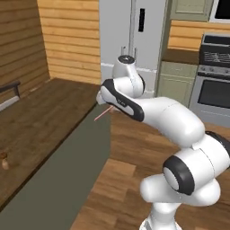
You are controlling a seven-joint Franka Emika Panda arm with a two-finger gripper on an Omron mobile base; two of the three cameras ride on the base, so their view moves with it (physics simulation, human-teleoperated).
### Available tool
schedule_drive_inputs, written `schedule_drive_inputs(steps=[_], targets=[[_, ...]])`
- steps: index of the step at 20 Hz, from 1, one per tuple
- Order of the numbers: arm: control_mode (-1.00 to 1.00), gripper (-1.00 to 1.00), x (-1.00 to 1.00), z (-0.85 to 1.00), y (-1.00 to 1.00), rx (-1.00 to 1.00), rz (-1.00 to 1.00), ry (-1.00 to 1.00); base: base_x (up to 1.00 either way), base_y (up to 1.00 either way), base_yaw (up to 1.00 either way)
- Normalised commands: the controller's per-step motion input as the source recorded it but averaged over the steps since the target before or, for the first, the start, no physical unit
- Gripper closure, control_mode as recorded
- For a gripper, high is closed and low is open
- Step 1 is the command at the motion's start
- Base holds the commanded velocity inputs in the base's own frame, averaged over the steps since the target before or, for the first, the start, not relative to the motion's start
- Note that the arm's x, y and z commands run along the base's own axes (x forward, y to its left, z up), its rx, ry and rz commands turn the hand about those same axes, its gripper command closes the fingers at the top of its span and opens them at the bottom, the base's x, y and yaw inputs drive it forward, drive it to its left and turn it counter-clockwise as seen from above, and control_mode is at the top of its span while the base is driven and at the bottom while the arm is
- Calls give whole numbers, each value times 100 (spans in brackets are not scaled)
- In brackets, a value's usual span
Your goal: Take a straw from the drawer in front and place it inside the glass cup on the dining counter.
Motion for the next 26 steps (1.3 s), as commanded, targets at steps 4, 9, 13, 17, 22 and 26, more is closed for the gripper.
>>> schedule_drive_inputs(steps=[4,9,13,17,22,26], targets=[[100,100,0,0,0,0,0,0,100,-23,8],[100,100,0,0,0,0,0,0,100,-53,19],[100,100,0,0,0,0,0,0,100,-59,38],[100,100,0,0,0,0,0,0,100,-51,47],[100,100,0,0,0,0,0,0,100,-54,49],[100,100,0,0,0,0,0,0,97,-63,47]])
